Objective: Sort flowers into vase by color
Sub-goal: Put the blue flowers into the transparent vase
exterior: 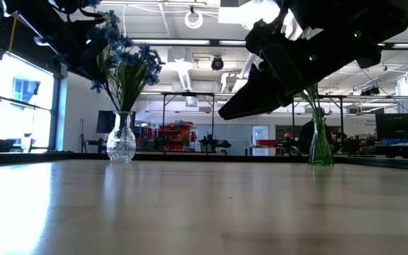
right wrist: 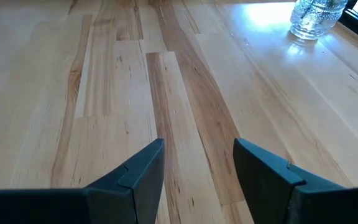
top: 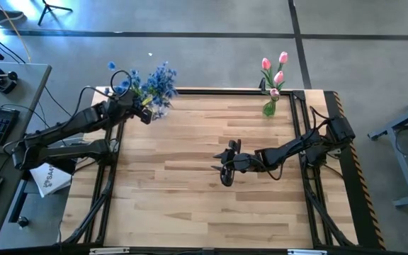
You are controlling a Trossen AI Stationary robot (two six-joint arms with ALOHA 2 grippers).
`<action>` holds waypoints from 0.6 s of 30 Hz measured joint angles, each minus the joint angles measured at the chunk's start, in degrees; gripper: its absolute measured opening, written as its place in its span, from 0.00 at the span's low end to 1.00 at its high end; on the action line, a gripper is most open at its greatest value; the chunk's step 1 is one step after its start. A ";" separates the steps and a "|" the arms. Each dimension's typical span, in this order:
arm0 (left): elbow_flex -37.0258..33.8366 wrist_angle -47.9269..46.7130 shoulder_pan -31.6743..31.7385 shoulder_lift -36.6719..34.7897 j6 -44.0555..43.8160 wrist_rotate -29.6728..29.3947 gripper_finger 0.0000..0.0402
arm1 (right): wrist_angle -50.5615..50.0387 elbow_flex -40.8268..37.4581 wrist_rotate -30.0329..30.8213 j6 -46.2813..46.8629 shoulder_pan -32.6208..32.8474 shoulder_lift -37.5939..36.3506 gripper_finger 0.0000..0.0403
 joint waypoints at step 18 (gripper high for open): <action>-0.09 4.07 0.11 3.22 -0.06 0.88 0.01 | 0.03 0.00 -0.01 1.10 0.01 0.00 0.47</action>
